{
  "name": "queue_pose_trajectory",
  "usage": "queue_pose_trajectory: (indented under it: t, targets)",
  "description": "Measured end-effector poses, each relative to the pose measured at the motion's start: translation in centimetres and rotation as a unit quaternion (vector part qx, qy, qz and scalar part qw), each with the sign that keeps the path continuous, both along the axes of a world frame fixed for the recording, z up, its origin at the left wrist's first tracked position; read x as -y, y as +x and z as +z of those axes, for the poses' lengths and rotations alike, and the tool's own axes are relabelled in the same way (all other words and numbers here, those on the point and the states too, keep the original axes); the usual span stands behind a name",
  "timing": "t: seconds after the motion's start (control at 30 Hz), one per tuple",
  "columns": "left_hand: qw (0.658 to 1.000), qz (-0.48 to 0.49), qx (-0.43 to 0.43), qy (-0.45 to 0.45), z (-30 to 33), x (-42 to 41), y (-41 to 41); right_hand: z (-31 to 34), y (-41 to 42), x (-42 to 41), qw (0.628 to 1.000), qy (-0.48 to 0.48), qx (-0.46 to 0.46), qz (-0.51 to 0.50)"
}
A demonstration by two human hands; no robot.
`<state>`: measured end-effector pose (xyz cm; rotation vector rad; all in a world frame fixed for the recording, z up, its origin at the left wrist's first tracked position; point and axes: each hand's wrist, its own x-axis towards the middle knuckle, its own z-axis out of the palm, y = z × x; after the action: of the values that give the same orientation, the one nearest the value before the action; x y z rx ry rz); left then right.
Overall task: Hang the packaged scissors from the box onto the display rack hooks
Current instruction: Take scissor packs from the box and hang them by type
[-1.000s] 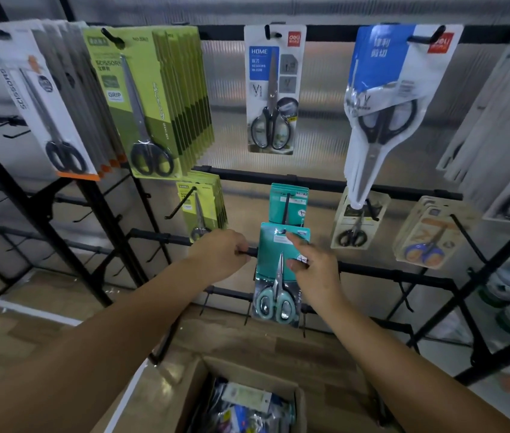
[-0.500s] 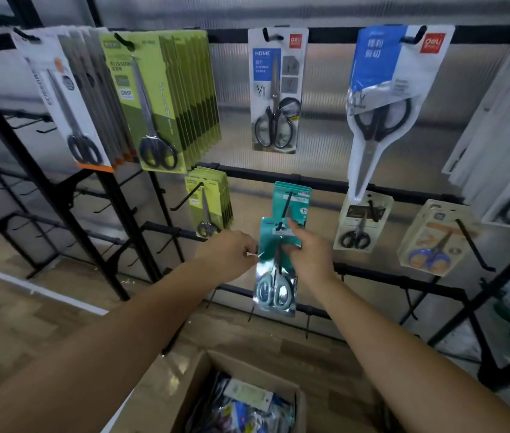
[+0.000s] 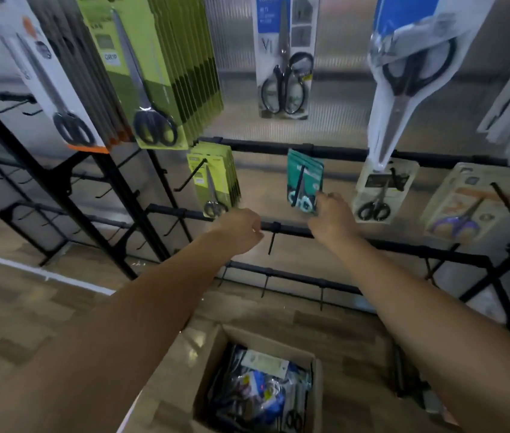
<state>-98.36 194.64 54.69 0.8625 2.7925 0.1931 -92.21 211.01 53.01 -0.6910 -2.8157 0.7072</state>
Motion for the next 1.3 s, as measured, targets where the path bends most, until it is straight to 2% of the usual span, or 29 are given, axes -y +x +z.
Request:
queue_pose_trajectory:
  t: [0.2, 0.33, 0.47, 0.63, 0.8, 0.9, 0.97, 1.0, 1.07, 1.17, 1.3]
  targets:
    - [0.993, -0.032, 0.091, -0.071, -8.6, 3.3, -1.2, -8.2, 2.2, 2.5, 0.990, -0.031, 0.132, -0.042]
    - [0.983, -0.018, 0.171, -0.072, -16.9, 7.1, -1.6, -16.5, 4.2, 5.4, 0.968, -0.092, 0.228, -0.045]
    - [0.971, 0.022, 0.228, -0.074, -26.7, 11.5, -2.0, -27.6, 6.3, 8.7, 0.936, -0.148, 0.315, -0.042]
    - [0.942, 0.049, 0.309, -0.118, -41.1, 16.1, -0.7, -43.6, 9.2, 13.0, 0.900, -0.229, 0.363, -0.075]
    - [0.929, 0.063, 0.332, -0.150, -56.7, 19.9, 2.1, -60.4, 12.6, 16.0, 0.854, -0.292, 0.407, -0.143]
    - [0.923, 0.067, 0.340, -0.170, -64.8, 20.8, 3.4, -68.2, 12.9, 16.5, 0.821, -0.311, 0.436, -0.200]
    - [0.919, 0.065, 0.348, -0.171, -69.4, 20.6, 3.7, -72.6, 12.7, 17.1, 0.777, -0.372, 0.399, -0.315]
    - [0.919, 0.064, 0.351, -0.170, -71.3, 20.4, 3.7, -74.5, 12.5, 17.6, 0.744, -0.426, 0.358, -0.369]
    - [0.920, 0.066, 0.352, -0.160, -74.5, 19.9, 3.5, -77.7, 12.1, 18.4, 0.711, -0.488, 0.268, -0.429]
    - [0.923, 0.048, 0.348, -0.154, -77.8, 19.3, 2.8, -80.5, 10.7, 19.6, 0.724, -0.493, 0.165, -0.454]
    - [0.929, 0.049, 0.337, -0.145, -79.7, 18.8, 2.1, -81.4, 9.5, 19.4, 0.739, -0.472, 0.122, -0.465]
